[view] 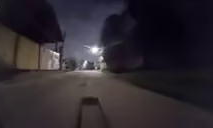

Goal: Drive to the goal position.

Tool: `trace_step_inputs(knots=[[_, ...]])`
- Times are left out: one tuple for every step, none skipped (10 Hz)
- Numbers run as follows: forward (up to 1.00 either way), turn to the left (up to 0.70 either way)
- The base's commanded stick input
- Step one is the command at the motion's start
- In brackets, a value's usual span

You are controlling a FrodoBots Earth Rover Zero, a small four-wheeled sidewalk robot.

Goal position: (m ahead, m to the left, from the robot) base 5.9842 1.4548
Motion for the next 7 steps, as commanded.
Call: trace_step_inputs(knots=[[1.0, 0.0], [1.0, 0.0], [1.0, 0.0], [1.0, 0.0], [1.0, 0.0], [1.0, 0.0], [1.0, 0.0]])
